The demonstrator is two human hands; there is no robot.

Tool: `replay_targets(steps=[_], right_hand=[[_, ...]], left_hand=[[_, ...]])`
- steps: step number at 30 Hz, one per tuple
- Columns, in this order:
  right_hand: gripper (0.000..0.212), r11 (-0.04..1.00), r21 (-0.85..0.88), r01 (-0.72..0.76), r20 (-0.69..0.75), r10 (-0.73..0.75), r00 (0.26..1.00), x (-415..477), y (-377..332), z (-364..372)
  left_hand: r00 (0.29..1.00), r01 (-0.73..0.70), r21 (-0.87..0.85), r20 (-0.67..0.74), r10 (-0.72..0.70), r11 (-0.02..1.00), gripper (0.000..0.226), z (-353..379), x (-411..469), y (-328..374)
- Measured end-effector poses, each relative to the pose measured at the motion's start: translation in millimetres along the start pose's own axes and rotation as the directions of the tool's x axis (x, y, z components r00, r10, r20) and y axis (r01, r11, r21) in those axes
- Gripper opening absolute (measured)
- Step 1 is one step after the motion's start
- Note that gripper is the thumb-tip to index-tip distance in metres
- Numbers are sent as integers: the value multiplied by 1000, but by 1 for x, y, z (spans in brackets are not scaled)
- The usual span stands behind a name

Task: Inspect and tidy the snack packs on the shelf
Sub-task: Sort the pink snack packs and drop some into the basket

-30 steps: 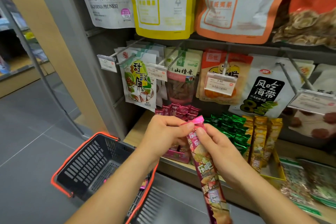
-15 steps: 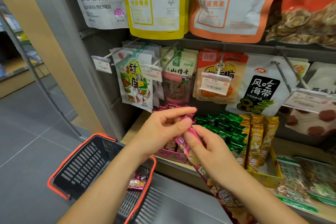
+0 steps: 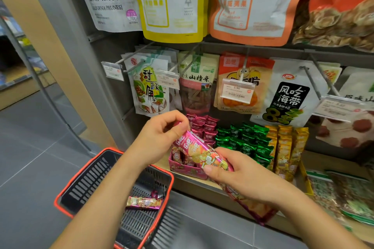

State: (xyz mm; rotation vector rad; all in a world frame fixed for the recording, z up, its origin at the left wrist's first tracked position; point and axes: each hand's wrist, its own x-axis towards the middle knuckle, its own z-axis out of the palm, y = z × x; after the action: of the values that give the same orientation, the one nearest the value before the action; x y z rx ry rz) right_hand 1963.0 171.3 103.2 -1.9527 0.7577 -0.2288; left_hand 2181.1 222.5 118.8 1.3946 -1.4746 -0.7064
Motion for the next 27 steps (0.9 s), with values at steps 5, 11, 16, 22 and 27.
replay_targets(steps=[5, 11, 16, 22, 27], right_hand=[[19, 992, -123, -19, -46, 14, 999, 1, 6, -1], [24, 981, -189, -46, -20, 43, 999, 3, 6, -3], [26, 991, -117, -60, 37, 65, 997, 3, 7, -2], [20, 988, -131, -87, -5, 87, 996, 2, 8, -5], [25, 993, 0, -115, 82, 115, 990, -4, 2, -7]], left_hand=[[999, -38, 209, 1, 38, 977, 12, 2, -2, -3], [994, -108, 391, 43, 100, 914, 21, 11, -1, -2], [939, -333, 616, 150, 309, 714, 16, 20, -3, 4], [926, -374, 703, 252, 280, 604, 28, 30, -5, 5], [935, -352, 597, 265, 238, 721, 29, 31, -7, 11]])
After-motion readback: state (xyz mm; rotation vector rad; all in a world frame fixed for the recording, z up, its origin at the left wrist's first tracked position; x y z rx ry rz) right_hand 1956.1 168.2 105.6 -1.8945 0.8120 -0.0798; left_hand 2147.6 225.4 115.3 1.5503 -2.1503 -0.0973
